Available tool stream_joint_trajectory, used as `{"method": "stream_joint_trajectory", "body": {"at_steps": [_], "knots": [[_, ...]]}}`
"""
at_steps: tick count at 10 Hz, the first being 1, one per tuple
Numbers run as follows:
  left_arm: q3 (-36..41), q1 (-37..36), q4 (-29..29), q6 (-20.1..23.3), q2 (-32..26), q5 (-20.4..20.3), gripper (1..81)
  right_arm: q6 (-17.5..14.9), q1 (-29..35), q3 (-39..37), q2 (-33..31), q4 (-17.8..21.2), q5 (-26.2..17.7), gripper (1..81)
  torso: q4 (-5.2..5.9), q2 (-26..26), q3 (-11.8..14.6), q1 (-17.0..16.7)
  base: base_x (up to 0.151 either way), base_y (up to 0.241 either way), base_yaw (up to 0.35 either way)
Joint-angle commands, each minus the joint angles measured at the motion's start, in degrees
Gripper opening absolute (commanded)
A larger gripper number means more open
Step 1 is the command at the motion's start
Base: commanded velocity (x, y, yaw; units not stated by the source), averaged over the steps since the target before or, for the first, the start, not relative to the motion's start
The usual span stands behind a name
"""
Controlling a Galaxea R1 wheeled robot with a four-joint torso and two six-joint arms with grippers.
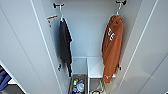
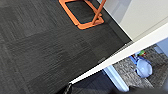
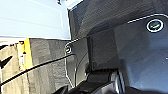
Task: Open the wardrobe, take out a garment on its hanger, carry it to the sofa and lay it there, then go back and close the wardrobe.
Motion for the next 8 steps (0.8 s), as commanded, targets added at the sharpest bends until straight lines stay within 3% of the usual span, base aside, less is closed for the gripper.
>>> {"method": "stream_joint_trajectory", "body": {"at_steps": [1, 2, 4, 6, 8], "knots": [[1.2, 0.7, 40.2, 1.6, -0.3, 1.8, 81.1, -0.4, 3.2, -1.4, 0.6, 0.1, -2.5, 81.1, 0.00, 0.0, 0.0, 0.0, 0.000, 0.000, 0.000], [2.3, 1.0, 54.5, 0.0, 0.1, 3.2, 81.1, -0.4, 3.3, -3.1, 1.7, 0.1, -2.9, 81.1, 0.00, 0.0, 0.0, 0.0, 0.000, 0.000, 0.000], [10.6, 1.5, 75.6, -5.0, -2.0, 10.3, 81.1, -0.4, 3.3, -4.8, 3.2, 0.0, -3.2, 81.1, 0.00, 0.0, 0.0, 0.0, 0.000, 0.000, 0.000], [16.9, 2.2, 86.6, -10.5, -5.2, 14.7, 81.1, -0.4, 3.3, -6.1, 3.9, 0.0, -3.5, 81.1, 0.00, 0.0, 0.0, 0.0, 0.000, 0.000, 0.000], [19.3, 3.7, 90.3, -13.7, -7.1, 15.9, 81.1, -0.4, 3.0, -7.8, 5.0, 0.0, -3.8, 81.1, 0.00, 0.0, 0.0, 0.0, 0.000, 0.000, 0.000]]}}
